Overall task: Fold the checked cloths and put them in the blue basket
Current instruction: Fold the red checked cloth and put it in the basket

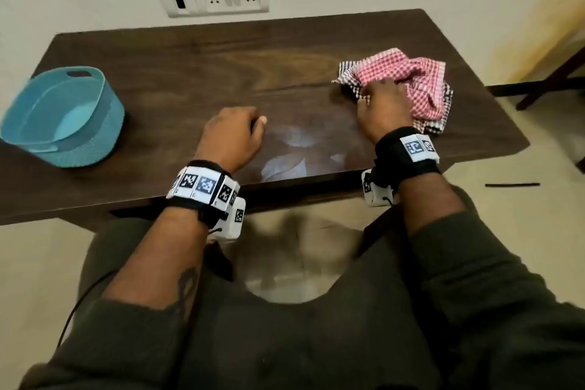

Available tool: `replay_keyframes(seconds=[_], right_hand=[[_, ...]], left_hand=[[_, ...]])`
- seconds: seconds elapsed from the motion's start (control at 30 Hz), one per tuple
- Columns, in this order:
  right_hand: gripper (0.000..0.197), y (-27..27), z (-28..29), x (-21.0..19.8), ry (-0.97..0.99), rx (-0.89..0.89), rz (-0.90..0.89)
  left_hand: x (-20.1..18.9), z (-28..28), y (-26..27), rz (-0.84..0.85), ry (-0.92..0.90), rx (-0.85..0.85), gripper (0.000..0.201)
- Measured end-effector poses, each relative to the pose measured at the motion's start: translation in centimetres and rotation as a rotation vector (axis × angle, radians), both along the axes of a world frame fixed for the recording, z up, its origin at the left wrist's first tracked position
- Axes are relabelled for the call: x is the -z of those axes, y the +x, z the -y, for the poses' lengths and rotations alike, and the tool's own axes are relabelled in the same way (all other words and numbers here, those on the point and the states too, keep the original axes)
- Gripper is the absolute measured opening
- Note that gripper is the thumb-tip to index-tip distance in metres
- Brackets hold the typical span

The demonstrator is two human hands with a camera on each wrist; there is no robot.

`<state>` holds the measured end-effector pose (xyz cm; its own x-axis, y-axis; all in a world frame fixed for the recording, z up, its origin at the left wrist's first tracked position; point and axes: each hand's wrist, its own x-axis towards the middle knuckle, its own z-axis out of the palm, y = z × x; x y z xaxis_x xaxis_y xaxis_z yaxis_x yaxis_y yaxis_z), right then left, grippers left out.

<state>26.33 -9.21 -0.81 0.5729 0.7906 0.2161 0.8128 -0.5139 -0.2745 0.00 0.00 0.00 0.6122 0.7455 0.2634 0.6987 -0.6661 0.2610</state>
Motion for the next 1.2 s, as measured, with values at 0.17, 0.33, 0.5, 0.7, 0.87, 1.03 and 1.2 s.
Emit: replay_keyframes(seconds=[0.17, 0.33, 0.5, 0.7, 0.87, 1.03, 1.2], right_hand=[[0.053, 6.5, -1.5, -0.1, 0.058, 0.268, -0.063], [0.060, 10.8, -4.1, 0.7, -0.083, 0.386, -0.167], [0.037, 10.9, -4.2, -1.1, 0.185, 0.303, 0.069], [0.035, 5.1, -5.6, -6.8, 0.790, -0.057, 0.191], [0.031, -2.5, -7.3, -2.5, 0.506, -0.427, -0.023], [0.033, -6.2, -7.7, 2.8, 0.068, -0.506, -0.134], [0.038, -7.7, -7.5, 3.1, -0.125, -0.657, -0.234]], left_hand=[[2.5, -3.3, 0.8, -0.059, -0.066, -0.005, 0.030], [4.7, -6.0, 2.2, -0.055, -0.090, 0.030, 0.030], [5.4, -7.0, 3.3, -0.042, -0.113, 0.024, 0.029], [5.2, -6.4, 4.0, 0.096, -0.156, 0.046, 0.019], [4.7, -6.4, 3.5, 0.491, -0.338, -0.004, 0.049], [3.9, -5.8, 2.1, 0.565, -0.490, -0.033, 0.046], [3.3, -6.7, 0.3, 0.589, -0.659, -0.133, 0.080]])
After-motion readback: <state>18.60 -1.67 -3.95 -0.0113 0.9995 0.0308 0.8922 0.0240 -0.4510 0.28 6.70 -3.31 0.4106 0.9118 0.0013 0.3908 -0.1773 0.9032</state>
